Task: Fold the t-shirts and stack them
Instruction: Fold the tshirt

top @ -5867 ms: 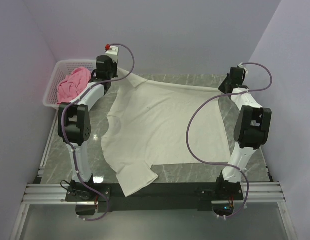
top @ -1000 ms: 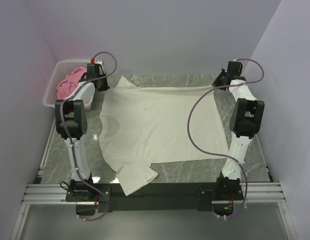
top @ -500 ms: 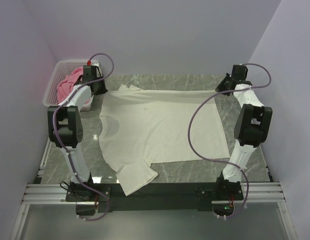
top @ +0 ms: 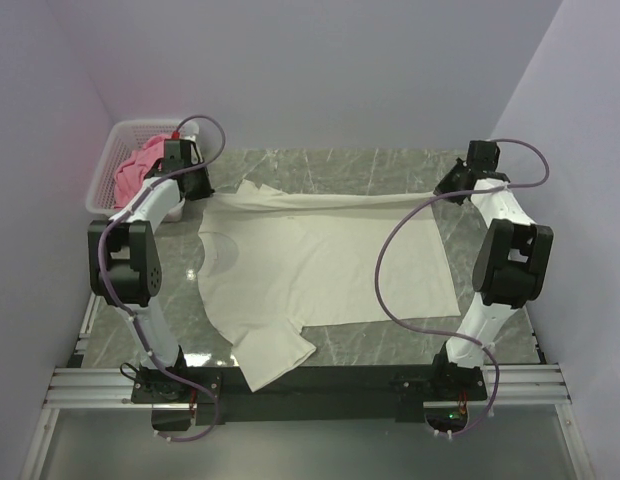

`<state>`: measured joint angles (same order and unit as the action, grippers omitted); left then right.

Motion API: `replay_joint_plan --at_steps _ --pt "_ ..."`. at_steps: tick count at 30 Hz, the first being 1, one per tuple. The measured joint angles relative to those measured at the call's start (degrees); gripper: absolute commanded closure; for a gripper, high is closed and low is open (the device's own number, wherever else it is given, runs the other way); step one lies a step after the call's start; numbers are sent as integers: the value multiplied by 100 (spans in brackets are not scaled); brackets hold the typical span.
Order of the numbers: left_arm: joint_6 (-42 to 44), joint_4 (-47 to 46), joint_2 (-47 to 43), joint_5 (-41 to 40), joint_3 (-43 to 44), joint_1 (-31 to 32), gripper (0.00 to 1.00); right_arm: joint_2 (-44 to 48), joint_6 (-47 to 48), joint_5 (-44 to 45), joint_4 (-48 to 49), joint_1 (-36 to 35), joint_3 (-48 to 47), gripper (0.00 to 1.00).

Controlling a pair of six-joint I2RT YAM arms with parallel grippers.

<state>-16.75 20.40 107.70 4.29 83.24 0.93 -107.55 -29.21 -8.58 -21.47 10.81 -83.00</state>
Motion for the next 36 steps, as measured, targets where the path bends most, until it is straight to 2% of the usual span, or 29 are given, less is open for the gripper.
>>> replay_joint_plan --at_steps 12,36 --pt "-11 85 -256 -7 -417 0 99 577 -107 186 92 7 734 100" --pt "4 42 -308 -168 -1027 0 99 619 -247 205 127 109 1147 100"
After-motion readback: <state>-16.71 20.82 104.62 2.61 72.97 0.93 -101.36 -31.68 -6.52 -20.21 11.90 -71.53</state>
